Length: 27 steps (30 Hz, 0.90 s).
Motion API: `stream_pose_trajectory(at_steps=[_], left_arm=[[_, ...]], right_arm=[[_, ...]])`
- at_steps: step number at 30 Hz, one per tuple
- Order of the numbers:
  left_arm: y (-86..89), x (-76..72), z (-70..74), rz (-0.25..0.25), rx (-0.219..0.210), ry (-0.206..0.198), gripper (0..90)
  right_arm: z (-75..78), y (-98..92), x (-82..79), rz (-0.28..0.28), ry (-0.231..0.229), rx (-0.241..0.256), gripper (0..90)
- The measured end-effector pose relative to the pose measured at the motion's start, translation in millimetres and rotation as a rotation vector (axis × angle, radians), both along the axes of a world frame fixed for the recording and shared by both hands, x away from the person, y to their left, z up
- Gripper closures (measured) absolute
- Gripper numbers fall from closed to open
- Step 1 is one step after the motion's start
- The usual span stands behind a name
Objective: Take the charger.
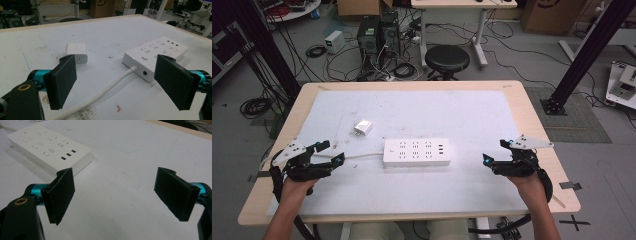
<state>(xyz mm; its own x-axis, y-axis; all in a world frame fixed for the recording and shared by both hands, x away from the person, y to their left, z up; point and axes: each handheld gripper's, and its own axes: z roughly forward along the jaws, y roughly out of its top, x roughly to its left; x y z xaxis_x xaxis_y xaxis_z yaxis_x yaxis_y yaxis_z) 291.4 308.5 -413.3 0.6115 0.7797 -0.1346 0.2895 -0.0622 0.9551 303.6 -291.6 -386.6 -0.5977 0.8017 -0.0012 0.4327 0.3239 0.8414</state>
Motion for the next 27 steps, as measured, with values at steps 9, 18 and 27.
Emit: stream_pose_trajectory(at_steps=[9, 18, 27], left_arm=[[-4.4, 0.2, 9.2, 0.059, 0.015, -0.012, 18.3], [-9.6, 17.0, 29.7, 0.135, 0.010, -0.003, 18.3], [-23.4, 43.0, 52.4, 0.164, 0.052, 0.015, 18.2]], right_arm=[[1.3, 1.1, -2.4, 0.014, -0.007, 0.002, 17.1], [1.4, -1.1, -0.6, 0.002, -0.016, 0.004, 17.1], [4.4, -1.5, 0.3, 0.006, -0.014, 0.008, 17.1]])
